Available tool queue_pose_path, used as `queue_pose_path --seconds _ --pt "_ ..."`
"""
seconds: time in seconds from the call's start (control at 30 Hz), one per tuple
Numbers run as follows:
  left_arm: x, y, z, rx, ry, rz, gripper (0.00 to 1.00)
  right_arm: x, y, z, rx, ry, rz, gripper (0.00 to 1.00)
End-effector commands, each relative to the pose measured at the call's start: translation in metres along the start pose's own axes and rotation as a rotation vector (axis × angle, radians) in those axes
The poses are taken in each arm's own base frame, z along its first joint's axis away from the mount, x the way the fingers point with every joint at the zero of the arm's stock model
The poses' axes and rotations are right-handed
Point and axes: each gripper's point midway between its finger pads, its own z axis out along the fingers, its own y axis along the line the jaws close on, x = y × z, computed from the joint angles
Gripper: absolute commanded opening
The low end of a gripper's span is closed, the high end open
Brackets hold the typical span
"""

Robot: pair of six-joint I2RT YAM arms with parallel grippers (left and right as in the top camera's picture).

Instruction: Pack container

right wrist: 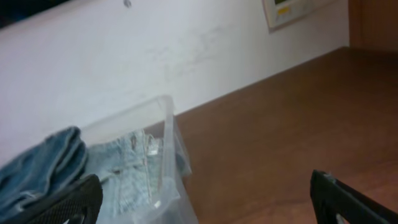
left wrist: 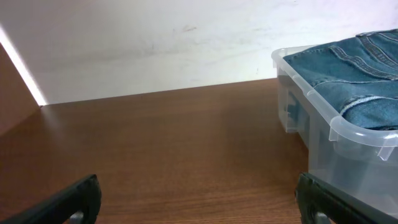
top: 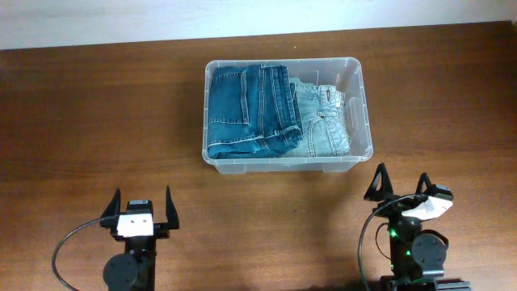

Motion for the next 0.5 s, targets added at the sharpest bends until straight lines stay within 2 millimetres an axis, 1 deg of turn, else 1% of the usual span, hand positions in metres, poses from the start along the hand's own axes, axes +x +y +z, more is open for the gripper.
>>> queue_pose_path --seconds 0.0,0.13,0.2,0.47 --pt "0.0009 0.0 -0.0001 -0.003 0.0 0.016 0.99 0.0128 0.0049 -0.0006 -0.037 0.047 -0.091 0.98" --pt "0.0009 0.0 -0.0001 -0.003 0.0 0.016 0.99 0.0134 0.0064 -0.0007 -0.046 0.049 -0.111 0.98" --pt "0.0009 0.0 -0.0001 -0.003 0.0 0.016 0.99 0.0153 0.011 -0.0011 -0.074 0.058 -0.111 0.99" --pt "0.0009 0.0001 -0.0001 -0.003 0.0 0.016 0.99 0.0153 0.011 -0.0011 -0.074 0.058 -0.111 0.99"
